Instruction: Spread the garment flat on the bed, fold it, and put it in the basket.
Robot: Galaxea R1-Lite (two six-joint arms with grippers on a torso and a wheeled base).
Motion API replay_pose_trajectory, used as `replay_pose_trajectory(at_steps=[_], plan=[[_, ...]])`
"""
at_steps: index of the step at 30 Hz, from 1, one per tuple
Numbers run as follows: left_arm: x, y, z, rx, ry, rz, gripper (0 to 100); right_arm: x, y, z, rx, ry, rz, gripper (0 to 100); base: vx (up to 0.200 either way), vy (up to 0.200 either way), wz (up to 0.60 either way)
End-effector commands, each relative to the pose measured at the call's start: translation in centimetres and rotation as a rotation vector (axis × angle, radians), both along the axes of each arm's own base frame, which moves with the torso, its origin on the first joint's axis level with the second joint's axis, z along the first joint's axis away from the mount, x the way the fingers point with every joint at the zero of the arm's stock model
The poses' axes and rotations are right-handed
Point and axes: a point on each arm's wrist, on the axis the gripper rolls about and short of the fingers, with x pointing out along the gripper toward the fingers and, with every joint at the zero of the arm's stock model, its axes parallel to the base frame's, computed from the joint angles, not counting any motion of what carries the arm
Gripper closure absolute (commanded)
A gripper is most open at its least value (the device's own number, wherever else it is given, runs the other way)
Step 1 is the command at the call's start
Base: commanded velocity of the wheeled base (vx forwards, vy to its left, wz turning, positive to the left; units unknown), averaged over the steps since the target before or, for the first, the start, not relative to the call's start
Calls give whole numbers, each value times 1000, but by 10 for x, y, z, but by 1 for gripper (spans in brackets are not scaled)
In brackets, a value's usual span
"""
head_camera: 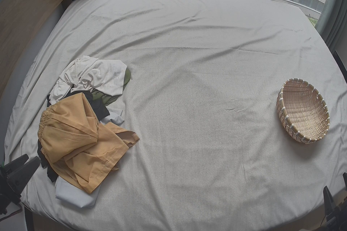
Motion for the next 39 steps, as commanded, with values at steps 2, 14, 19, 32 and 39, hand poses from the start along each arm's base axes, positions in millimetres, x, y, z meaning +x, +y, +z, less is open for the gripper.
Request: replay_pose_trajectory(at_steps=[2,14,19,32,39], plan=[[24,-5,-10,-12,160,-1,0,1,0,-5,-1,11,0,0,0,0,0],[54,-9,-38,-16,335,0,0,1,0,-5,-1,11,2,0,0,0,0],[72,-6,-52,-21,400,26,0,1,0,-5,-2,10,2,0,0,0,0],[98,0,-79,-55,552,35,0,1,0,-5,-4,9,3,0,0,0,0],[108,1,-89,-58,601,40,0,1,0,-5,-4,9,2,0,0,0,0]])
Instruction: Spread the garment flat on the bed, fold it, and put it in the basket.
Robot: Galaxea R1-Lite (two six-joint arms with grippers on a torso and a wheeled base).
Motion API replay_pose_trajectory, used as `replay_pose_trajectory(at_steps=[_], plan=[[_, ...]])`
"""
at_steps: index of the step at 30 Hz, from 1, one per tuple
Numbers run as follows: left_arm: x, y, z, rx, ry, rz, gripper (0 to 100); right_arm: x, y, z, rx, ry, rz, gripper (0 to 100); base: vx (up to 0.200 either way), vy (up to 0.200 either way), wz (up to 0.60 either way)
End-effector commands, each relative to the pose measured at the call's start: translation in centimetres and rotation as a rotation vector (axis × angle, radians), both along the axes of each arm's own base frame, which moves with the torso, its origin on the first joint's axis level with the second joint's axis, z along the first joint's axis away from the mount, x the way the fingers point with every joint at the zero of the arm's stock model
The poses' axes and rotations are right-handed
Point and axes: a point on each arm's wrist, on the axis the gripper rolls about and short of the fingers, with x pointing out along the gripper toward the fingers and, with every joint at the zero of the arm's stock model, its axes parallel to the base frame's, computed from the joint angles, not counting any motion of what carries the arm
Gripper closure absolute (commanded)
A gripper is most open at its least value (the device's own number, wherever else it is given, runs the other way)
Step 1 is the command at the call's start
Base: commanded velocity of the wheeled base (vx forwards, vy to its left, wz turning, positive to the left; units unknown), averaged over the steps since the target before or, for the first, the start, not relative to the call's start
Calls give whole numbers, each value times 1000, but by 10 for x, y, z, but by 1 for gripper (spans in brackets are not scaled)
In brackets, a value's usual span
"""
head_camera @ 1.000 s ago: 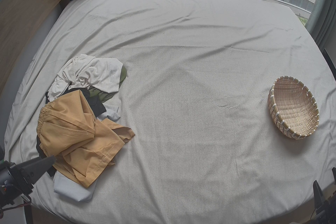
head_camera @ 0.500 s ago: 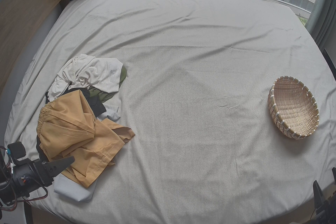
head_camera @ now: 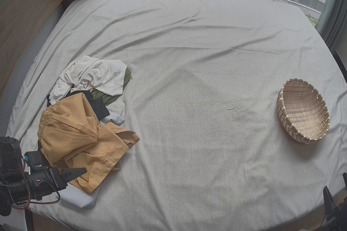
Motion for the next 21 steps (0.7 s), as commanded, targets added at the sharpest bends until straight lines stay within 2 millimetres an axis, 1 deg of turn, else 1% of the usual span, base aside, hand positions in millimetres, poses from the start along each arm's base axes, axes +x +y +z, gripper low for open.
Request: replay_pose_trajectory(at_steps=[1,8,13,18,21], plan=[[8,1,-14,1,88,5,0,1,0,-5,-1,11,0,0,0,0,0],[17,4,-37,29,193,0,0,1,0,-5,-1,9,1,0,0,0,0],[23,7,-46,29,212,-11,0,1,0,-5,-1,11,1,0,0,0,0],[22,7,-60,56,269,-38,0,1,0,-5,-1,7,1,0,0,0,0],[22,9,-65,78,273,-52,0,1,0,-5,-1,7,1,0,0,0,0]])
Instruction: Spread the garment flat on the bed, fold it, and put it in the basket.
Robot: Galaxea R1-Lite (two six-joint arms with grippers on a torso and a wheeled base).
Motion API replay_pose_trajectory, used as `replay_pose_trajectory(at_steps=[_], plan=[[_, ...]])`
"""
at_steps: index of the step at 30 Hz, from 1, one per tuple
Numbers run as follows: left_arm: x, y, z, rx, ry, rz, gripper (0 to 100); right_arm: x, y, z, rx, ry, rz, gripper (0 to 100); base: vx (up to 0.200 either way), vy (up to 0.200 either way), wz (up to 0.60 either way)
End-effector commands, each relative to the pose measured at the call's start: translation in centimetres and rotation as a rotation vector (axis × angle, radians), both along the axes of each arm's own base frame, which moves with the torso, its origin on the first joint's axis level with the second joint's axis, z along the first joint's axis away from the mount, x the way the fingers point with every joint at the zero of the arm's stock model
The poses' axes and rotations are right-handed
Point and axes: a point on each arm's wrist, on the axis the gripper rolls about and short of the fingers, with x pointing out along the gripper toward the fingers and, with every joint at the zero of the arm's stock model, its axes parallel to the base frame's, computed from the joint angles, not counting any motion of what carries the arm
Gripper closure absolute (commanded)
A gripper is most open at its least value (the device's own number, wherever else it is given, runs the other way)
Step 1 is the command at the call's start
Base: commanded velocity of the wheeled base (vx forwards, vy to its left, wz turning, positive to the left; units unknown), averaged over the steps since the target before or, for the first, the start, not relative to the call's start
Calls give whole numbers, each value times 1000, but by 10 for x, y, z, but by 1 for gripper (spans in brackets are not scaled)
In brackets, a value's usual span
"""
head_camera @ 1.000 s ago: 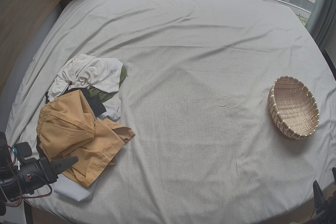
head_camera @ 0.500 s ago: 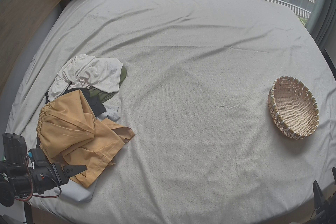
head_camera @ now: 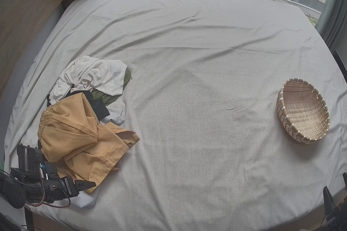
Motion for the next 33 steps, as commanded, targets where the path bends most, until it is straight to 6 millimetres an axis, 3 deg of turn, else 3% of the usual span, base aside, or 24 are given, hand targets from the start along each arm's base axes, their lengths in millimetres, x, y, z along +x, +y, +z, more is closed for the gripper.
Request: replay_pose_trajectory(at_steps=[1,23,33], plan=[[1,3,-15,15,59,-4,0,1,0,-5,-1,8,1,0,0,0,0],[23,0,-39,13,69,-24,0,1,0,-5,1,7,1,0,0,0,0],[38,0,-43,1,-26,0,0,1,0,-5,1,7,1,0,0,0,0]])
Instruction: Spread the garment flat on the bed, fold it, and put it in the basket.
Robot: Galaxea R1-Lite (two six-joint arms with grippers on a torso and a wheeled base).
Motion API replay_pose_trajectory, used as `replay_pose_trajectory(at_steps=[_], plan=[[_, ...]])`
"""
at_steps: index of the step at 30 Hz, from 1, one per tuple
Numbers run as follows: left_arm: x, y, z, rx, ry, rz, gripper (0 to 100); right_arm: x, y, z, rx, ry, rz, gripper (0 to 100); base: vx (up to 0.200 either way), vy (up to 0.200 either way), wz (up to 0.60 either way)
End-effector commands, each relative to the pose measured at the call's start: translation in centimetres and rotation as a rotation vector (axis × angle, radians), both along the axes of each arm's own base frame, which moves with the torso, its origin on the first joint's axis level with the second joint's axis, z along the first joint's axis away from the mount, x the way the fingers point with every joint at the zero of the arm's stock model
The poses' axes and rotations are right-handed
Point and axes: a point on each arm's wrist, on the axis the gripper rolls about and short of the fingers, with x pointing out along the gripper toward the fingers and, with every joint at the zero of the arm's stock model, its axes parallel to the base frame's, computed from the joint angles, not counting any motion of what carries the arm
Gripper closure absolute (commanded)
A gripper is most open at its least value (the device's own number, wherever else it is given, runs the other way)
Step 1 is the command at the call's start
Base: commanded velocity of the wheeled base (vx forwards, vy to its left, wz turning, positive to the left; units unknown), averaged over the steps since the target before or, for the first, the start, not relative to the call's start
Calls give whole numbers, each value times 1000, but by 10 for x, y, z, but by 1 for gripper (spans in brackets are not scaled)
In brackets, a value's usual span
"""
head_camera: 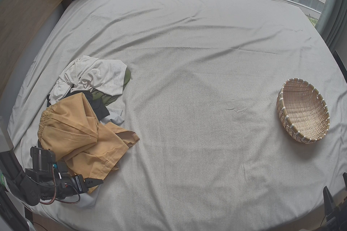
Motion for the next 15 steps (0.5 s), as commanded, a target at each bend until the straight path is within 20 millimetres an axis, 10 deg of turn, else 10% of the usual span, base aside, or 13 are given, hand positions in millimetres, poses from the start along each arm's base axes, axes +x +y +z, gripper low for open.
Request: replay_pose_trajectory(at_steps=[1,2,15], plan=[[0,0,-10,-5,29,7,0,1,0,-5,1,7,0,0,0,0,0],[0,0,-11,-4,31,6,100,1,0,-5,1,7,0,0,0,0,0],[6,-12,-12,-43,-2,-8,100,1,0,-5,1,7,0,0,0,0,0]])
